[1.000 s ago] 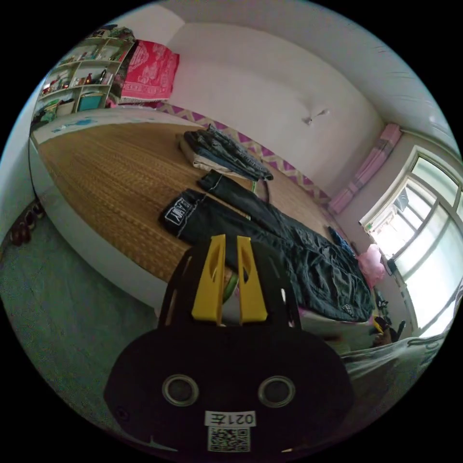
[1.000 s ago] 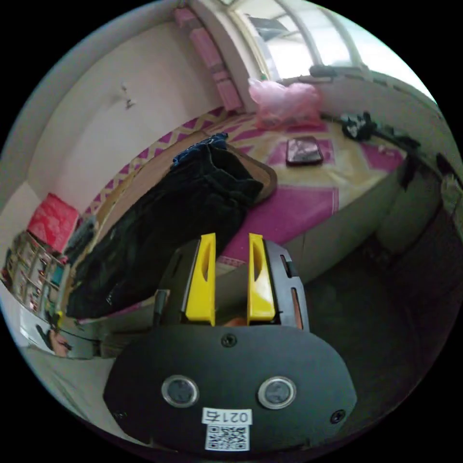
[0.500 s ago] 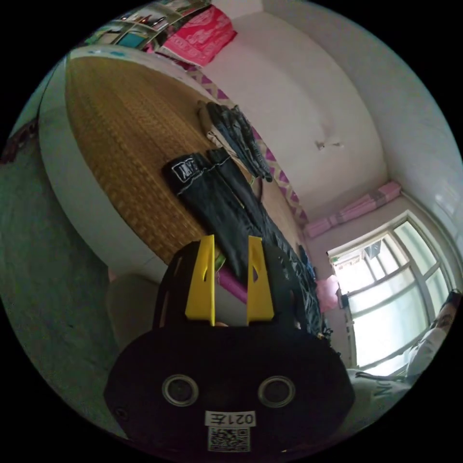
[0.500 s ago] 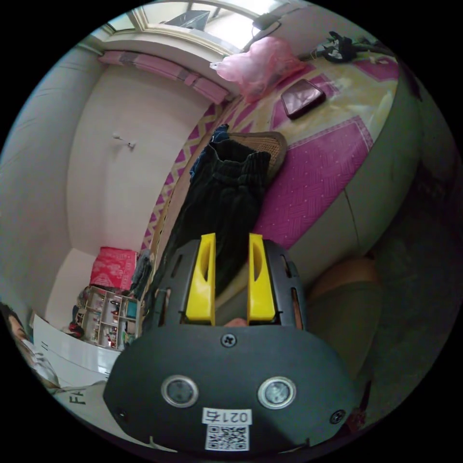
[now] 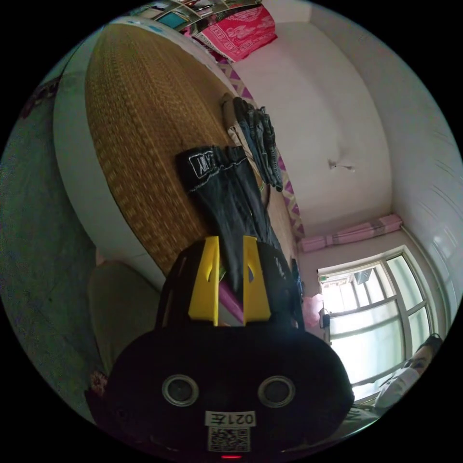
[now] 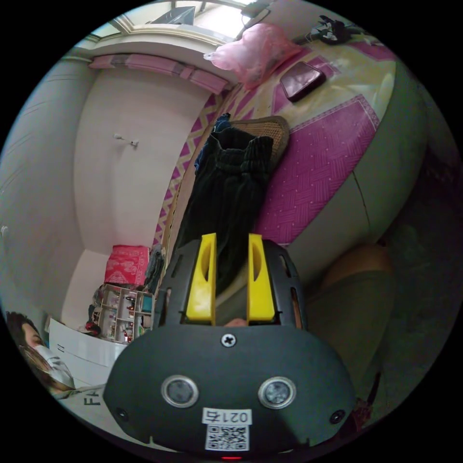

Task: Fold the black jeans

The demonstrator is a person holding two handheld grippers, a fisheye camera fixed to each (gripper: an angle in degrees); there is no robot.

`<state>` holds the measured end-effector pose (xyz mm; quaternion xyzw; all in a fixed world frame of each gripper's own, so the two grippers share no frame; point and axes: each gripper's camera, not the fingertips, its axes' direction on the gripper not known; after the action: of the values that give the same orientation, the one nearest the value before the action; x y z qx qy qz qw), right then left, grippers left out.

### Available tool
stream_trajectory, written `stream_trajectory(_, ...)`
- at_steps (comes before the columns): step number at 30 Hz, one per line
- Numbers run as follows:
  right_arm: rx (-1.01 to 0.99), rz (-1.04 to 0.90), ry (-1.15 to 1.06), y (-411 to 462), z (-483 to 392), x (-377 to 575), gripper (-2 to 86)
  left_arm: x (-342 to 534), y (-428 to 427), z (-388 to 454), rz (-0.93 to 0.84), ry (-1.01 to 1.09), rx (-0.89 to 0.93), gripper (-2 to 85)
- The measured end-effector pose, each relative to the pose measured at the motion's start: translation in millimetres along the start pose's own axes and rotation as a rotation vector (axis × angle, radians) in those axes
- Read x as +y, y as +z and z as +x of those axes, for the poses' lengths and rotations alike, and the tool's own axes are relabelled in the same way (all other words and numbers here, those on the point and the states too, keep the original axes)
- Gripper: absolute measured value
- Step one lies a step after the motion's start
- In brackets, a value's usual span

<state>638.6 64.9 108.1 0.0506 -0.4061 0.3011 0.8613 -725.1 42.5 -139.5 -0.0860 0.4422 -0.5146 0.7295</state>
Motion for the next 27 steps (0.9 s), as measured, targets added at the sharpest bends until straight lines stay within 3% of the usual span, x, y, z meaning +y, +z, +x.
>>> stream_trajectory(4, -0.006, 0.010, 0.033, 13, 9, -10, 2.9, -3, 12, -2, 0.013, -0.011, -0.051, 1.2)
stream_trajectory(8, -0.190, 0.031, 0.044, 17, 17, -21, 0.1, -8, 22, 6, 0.004, 0.045, 0.033, -0.8)
stream_trajectory(15, -0.384, -0.004, -0.071, 41, -50, -86, -0.6, -56, 49, 105, -0.054, 0.293, -0.010, -0.9)
stream_trajectory(21, -0.343, -0.047, -0.091, 137, -108, -181, -0.6, -131, 144, 184, -0.147, 0.420, -0.149, -0.9)
stream_trajectory(27, -0.117, -0.103, 0.017, 296, -97, -242, 0.0, -197, 302, 160, -0.285, 0.328, -0.323, 0.0)
